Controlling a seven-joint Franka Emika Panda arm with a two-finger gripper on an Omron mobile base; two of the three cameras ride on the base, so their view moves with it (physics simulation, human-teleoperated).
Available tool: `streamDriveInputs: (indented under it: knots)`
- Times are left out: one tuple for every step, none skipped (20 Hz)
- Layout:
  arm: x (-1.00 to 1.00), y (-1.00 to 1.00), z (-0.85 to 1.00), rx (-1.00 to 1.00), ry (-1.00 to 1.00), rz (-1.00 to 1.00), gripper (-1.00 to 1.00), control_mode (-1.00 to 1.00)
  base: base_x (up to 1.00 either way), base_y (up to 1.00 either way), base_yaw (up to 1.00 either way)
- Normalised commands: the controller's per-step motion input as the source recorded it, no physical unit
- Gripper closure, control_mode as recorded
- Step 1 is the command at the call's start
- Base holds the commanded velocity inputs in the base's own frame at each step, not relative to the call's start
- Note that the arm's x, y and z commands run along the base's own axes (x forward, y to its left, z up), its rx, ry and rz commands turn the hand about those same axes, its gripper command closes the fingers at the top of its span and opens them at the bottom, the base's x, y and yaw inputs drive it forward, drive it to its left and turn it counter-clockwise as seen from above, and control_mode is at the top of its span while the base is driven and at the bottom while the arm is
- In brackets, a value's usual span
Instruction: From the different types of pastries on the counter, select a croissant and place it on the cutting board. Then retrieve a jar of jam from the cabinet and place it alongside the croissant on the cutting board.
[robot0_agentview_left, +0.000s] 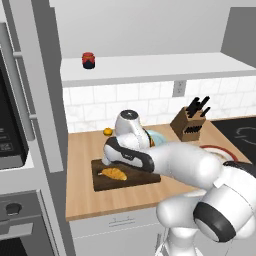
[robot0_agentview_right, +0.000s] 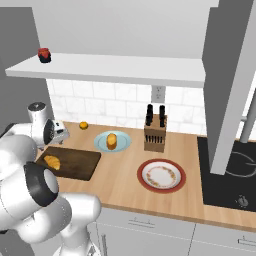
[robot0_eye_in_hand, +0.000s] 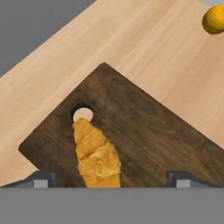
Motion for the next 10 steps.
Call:
streamDriveInputs:
  knots:
    - [-0.13, 0.00, 0.76, -0.11, -0.10, 0.00, -1.00, -1.00, 0.00, 0.00, 0.00]
    - [0.00, 0.00, 0.04, 0.00, -0.01, -0.05, -1.00, -1.00, 0.00, 0.00, 0.00]
    - [0.00, 0.00, 0.00, 0.00, 0.00, 0.00, -1.00, -1.00, 0.00, 0.00, 0.00]
    - [0.00, 0.00, 0.00, 0.00, 0.00, 0.00, -1.00, -1.00, 0.00, 0.00, 0.00]
    - [-0.44, 0.00, 0.00, 0.00, -0.05, 0.00, -1.00, -1.00, 0.00, 0.00, 0.00]
    - [-0.74, -0.11, 0.35, 0.05, -0.18, 0.00, -1.00, -1.00, 0.00, 0.00, 0.00]
    - [-0.78, -0.24, 0.69, 0.10, -0.12, -0.02, -1.00, -1.00, 0.00, 0.00, 0.00]
    - [-0.83, -0.24, 0.95, 0.12, -0.12, -0.04, -1.00, -1.00, 0.00, 0.00, 0.00]
    - [-0.76, -0.29, 0.94, 0.12, -0.04, -0.01, -1.00, -1.00, 0.00, 0.00, 0.00]
    - [-0.69, -0.33, 0.89, 0.13, -0.01, 0.00, -1.00, -1.00, 0.00, 0.00, 0.00]
